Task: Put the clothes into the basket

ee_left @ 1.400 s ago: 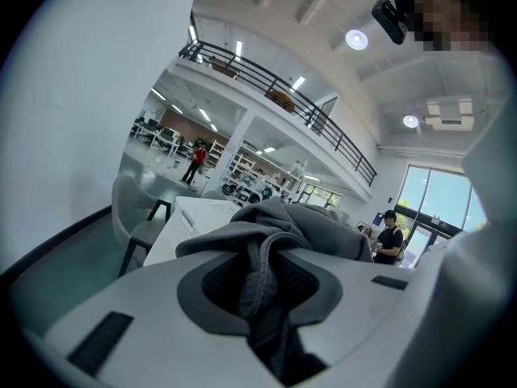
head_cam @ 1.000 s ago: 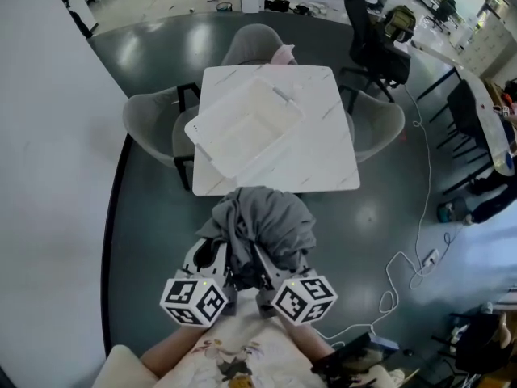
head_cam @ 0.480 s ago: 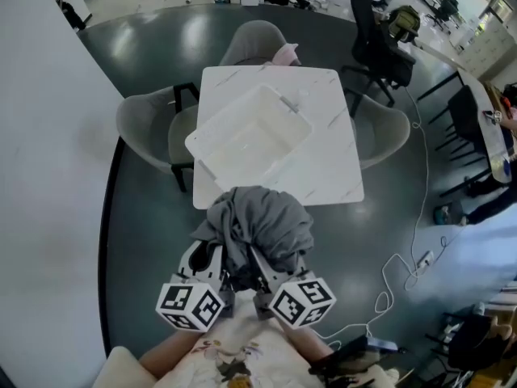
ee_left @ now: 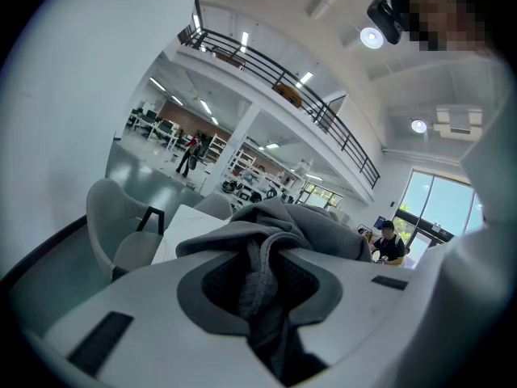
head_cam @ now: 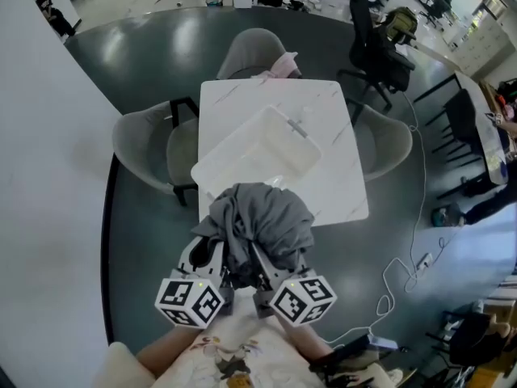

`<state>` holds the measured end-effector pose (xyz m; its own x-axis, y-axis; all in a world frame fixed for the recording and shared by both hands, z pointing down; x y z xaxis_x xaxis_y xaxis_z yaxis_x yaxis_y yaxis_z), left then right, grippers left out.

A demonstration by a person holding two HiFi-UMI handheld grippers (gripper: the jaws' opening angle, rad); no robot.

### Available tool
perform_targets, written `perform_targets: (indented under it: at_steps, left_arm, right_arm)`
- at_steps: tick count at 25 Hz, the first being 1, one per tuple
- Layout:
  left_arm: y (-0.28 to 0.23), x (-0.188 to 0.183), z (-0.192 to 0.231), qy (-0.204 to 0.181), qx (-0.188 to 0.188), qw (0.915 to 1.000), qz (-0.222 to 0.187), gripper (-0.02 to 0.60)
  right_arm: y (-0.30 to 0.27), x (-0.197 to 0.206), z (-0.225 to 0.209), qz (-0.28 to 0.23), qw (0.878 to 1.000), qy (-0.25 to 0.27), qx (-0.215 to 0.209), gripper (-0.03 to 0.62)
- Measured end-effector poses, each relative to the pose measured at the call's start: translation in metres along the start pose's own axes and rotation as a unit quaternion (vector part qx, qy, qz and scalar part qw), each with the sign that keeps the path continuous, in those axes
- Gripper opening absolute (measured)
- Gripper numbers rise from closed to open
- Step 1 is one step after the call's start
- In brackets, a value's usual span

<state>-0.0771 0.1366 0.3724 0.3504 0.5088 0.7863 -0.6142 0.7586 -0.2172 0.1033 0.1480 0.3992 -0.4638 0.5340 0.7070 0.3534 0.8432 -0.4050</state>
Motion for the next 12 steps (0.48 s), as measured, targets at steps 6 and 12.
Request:
perform_targets:
  at_steps: [6,12]
  left_arm:
    - [-0.013,-0.031,0.03,0.002,0.018,0.9998,0.003,0.074]
    - [-0.015,-0.053,0.051,-0.006,0.04,0.9992,-0.001,0.074]
  right_arm:
    - [-0.033,-0.012,0.022,-0.007,1.0,0.002,0.013,0.247]
    - [-0.052,-0.016,0.043,-0.024,0.999,0.004,0.021,0.247]
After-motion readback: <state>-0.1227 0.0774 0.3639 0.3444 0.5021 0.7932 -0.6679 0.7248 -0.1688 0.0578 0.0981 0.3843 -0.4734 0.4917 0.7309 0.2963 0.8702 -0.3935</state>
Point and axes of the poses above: the fingertips, and each gripper's own axes: y backward along the fingers, z to its left, x out of its underside, the point moved 9 cm from there along y, backward along the fingers, and after that the axes turned 12 degrees about x, right-handed, at the moved point
